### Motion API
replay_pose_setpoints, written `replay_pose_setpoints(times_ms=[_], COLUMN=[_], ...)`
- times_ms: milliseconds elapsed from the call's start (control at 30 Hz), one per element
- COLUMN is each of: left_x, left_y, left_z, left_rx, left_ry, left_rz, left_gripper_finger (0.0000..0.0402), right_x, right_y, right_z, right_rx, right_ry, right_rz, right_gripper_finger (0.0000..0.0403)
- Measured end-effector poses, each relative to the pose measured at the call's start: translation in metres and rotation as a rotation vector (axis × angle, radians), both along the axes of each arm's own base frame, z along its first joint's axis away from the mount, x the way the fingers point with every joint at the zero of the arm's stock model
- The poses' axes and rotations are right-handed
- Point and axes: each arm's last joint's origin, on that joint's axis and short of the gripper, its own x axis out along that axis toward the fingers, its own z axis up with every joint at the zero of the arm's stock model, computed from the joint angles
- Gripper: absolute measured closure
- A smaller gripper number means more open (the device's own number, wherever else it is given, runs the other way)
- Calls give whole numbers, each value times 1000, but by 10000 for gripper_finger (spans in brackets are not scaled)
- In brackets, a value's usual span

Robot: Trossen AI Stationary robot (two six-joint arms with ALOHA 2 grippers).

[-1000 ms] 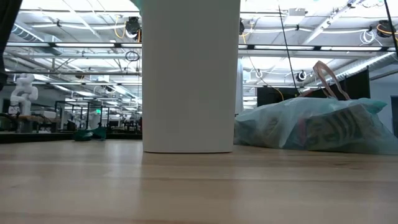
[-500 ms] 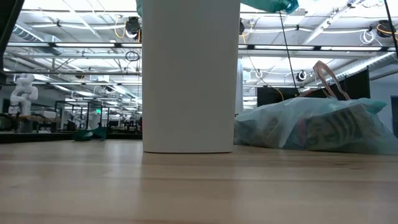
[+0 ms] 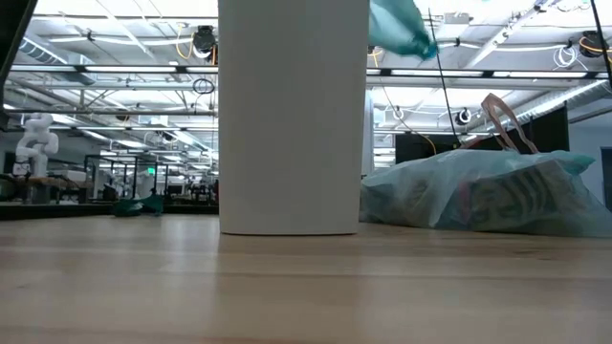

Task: Place trash/remove bag and relplace
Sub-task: Insert the blue trash bag into the white trash bin

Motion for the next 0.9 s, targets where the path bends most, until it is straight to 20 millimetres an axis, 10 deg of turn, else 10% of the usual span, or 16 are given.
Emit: replay_pose_setpoints(times_ms=[900], left_x=[-16], left_y=[10], left_z=[-24], left_rx=[18], left_ry=[200], left_rz=[23], left_gripper_finger=[402], right_x=[62], right_y=[-46], right_z=[-90], right_rx=[-191], right_ry=[409], right_rz=[-349], right_gripper_finger=[403])
